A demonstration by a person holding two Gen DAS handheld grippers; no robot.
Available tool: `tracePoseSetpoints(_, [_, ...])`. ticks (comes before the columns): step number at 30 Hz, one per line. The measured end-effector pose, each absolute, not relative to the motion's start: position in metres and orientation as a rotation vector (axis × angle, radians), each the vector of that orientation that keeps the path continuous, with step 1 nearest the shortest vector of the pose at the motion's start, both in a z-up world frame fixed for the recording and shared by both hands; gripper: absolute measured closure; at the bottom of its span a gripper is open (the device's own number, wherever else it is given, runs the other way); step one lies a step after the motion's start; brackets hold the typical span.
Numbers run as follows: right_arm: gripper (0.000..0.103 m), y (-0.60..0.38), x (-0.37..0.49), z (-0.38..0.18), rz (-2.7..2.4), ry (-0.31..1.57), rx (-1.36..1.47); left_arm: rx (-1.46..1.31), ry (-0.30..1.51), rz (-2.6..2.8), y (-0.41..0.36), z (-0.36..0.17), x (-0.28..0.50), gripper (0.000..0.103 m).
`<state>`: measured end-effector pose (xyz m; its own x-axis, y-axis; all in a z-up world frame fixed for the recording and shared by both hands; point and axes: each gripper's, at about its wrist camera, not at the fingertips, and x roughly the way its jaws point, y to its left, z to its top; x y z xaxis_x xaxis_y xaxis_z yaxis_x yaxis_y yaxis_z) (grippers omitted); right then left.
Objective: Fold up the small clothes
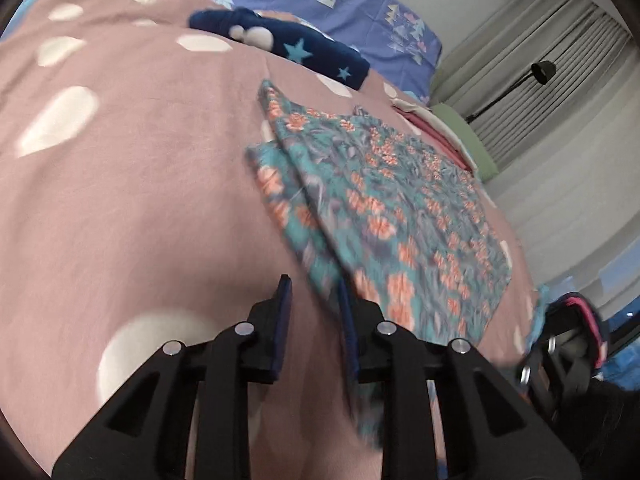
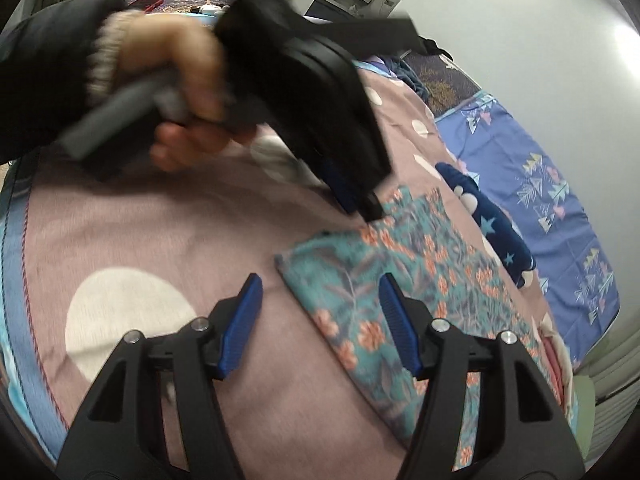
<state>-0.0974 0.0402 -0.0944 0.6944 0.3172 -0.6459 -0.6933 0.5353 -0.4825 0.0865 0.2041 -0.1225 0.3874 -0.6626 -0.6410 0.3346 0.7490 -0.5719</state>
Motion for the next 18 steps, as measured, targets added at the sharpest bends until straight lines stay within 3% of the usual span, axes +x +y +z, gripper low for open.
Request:
tracePoseSetpoints(3, [0.054, 0.048, -0.091, -0.099, 0.617, 0.512, -0.805, -0.469, 0.987, -0.662, 0.203, -0.129, 0.114, 0.078])
tracePoseSetpoints(4, [0.063, 0.051, -0.088, -0.101, 0.609, 0.502, -0.812, -0.498, 0.976, -0.648, 0.204, -0.129, 0.122, 0.083])
tracePoseSetpoints(5, [0.078, 0.053, -0.086, -0.104, 0.607, 0.496, -0.816, -0.508, 0.967, -0.634, 0.205, -0.129, 0.127, 0.094])
tracePoseSetpoints(6, [0.099, 0.054, -0.082, -0.106, 0.597, 0.49, -0.821, -0.514, 0.95, -0.615, 0.205, -0.126, 0.134, 0.101])
tracePoseSetpoints(11, [0.098, 0.047, -0.083, -0.083, 0.647, 0.469, -0.717, -0.502, 0.812, -0.646, 0.202, -0.1, 0.13, 0.101])
tracePoseSetpoints(16, [0.097, 0.053, -0.076, -0.105, 0.659, 0.547, -0.788, -0.506, 0.898, -0.582, 0.203, -0.129, 0.147, 0.1])
tracePoseSetpoints(17, [0.093, 0.052, -0.076, -0.107, 0.655, 0.553, -0.782, -0.535, 0.89, -0.591, 0.208, -0.128, 0.145, 0.092])
tracePoseSetpoints(18, [0.091, 0.051, -0.078, -0.106, 0.658, 0.546, -0.778, -0.541, 0.886, -0.589, 0.212, -0.125, 0.143, 0.073])
